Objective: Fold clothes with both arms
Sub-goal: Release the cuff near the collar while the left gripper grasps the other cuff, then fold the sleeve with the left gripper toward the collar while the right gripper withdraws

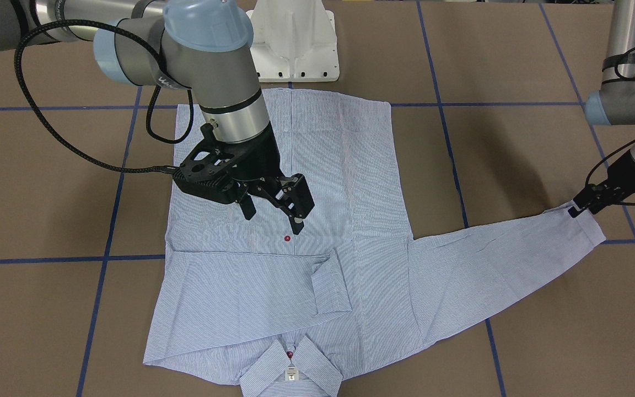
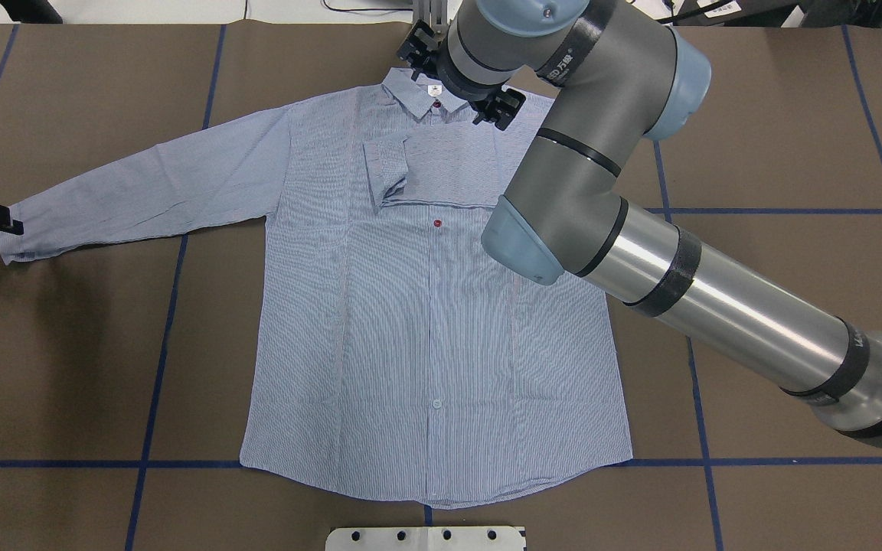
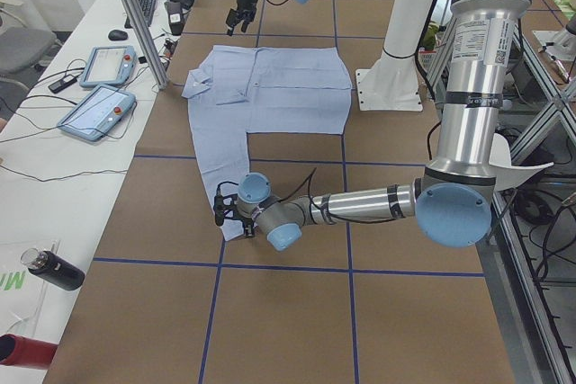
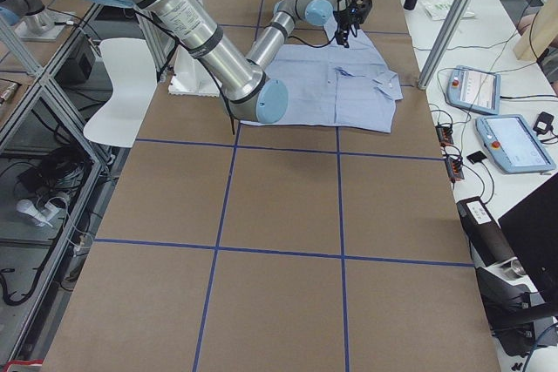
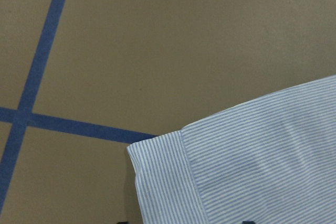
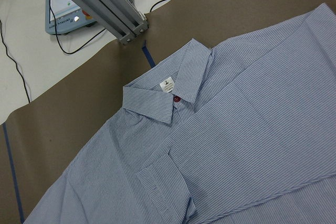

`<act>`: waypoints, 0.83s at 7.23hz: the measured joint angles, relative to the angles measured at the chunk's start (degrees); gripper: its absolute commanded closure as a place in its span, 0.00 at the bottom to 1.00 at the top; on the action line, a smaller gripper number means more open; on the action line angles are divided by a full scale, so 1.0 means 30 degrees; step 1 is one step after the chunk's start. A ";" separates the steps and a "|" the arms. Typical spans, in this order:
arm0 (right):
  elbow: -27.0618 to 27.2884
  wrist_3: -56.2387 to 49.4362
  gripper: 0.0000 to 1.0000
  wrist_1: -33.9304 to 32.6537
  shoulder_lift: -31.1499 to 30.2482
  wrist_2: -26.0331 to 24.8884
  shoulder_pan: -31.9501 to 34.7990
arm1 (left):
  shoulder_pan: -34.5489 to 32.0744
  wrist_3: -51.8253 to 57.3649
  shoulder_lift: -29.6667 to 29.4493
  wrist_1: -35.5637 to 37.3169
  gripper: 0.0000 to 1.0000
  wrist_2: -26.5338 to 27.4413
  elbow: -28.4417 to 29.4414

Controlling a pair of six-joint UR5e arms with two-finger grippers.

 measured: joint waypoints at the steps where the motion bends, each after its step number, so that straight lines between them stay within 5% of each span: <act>1: 0.0001 0.0005 0.01 -0.0002 -0.0003 -0.0001 -0.0012 | 0.0051 -0.0059 0.0066 -0.0106 0.76 -0.0005 -0.0024; 2: 0.0011 0.0031 0.01 -0.0003 0.0000 -0.0001 -0.0021 | 0.0062 -0.0081 0.0101 -0.0147 1.00 -0.0007 -0.0049; 6: -0.0013 0.0085 0.01 0.0024 -0.0048 -0.0002 -0.0052 | 0.0008 -0.0515 0.0061 0.0133 1.00 -0.1775 -0.0912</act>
